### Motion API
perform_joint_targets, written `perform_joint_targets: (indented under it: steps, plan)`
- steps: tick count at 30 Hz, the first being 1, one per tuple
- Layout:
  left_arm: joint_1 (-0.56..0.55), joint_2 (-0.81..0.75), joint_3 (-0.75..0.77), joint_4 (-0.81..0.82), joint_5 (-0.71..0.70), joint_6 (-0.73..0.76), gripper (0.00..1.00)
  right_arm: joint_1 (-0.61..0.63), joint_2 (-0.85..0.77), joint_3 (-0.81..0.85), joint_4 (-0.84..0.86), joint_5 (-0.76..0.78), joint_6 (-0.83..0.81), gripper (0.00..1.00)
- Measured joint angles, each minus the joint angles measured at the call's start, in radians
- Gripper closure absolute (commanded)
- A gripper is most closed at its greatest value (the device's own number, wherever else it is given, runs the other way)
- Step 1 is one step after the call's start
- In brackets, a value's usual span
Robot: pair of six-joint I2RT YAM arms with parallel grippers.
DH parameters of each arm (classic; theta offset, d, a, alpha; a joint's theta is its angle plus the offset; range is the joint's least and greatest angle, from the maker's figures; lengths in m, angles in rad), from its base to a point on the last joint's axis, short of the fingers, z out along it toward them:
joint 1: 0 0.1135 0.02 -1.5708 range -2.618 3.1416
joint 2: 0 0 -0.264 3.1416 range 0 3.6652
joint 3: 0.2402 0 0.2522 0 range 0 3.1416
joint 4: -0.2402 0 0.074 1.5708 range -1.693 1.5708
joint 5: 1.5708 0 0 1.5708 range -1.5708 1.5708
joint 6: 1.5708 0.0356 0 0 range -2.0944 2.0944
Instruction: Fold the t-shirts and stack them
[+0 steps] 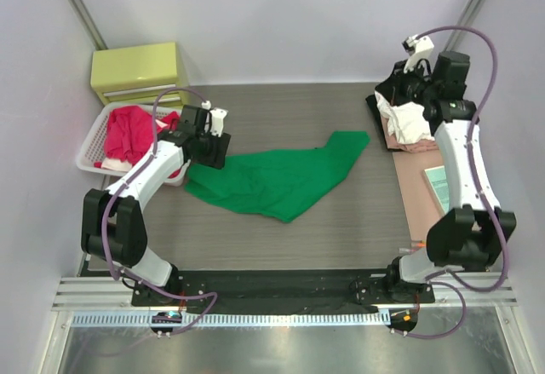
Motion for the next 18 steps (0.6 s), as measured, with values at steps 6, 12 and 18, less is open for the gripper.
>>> perform_joint_targets:
  steps: [6,12,18]
  plan:
    - [0.0,0.0,-0.017,0.004,0.014,0.0,0.4,0.003,-0.157,0.005,-0.013,-0.021,0.023,0.32]
    - [0.0,0.0,-0.018,0.005,0.024,-0.001,0.39,0.005,0.016,-0.005,-0.019,0.026,0.01,0.3]
    - [0.0,0.0,-0.018,0.002,0.069,0.005,0.39,-0.007,0.28,-0.004,-0.065,0.022,0.056,0.28]
